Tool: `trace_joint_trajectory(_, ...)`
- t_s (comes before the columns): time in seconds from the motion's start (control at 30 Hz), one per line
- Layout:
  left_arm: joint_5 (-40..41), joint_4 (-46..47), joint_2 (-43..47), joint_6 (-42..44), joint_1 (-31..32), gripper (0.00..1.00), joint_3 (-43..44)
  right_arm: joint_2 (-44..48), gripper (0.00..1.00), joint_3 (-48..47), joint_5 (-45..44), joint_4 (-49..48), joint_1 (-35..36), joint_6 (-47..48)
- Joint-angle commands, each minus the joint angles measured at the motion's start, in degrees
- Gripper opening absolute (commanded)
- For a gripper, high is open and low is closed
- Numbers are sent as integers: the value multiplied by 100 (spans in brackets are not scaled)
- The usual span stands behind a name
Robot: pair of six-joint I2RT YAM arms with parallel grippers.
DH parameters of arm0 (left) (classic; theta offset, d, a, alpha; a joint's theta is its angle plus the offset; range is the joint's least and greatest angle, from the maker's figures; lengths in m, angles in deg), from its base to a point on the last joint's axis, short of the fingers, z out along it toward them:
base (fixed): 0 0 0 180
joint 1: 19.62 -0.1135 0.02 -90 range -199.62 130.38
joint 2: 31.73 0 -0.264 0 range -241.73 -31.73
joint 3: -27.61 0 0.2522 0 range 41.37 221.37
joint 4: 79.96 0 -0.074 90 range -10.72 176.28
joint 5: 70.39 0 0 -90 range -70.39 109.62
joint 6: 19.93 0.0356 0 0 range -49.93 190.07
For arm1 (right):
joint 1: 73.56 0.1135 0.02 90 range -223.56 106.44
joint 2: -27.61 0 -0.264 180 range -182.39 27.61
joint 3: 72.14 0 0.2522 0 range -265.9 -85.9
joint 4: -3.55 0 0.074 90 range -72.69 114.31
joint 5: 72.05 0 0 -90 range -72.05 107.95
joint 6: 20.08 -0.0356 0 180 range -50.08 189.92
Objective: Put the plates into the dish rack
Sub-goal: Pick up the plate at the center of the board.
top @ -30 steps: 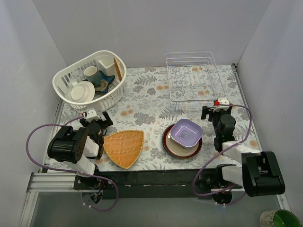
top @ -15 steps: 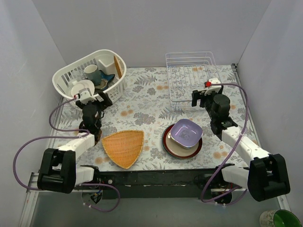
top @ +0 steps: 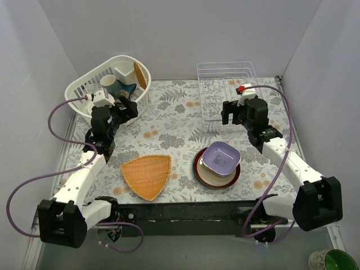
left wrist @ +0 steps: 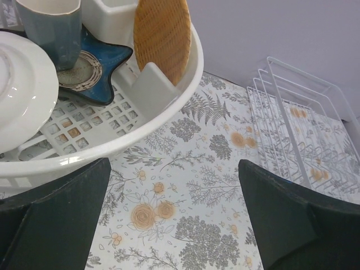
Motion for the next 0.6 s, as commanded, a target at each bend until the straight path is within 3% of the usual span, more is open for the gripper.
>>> trace_joint_trajectory(0.0,-95,-927,714,-63,-25,98,154,265,98,102,240,58,24,-289)
trace_joint_trajectory(0.23,-42,-1534,1110,-81,-16,98,391,598,99,559,-639,-285,-2,-1194)
trace_joint_trajectory(0.4,-182,-1921,908,-2,-16,98,777,599,99,481,-376,-355,-151,-1265)
trace_joint_trajectory(0.57,-472,-2141,469,34,-25,98,1094,134,99,-204,-244,267,-160,-1186)
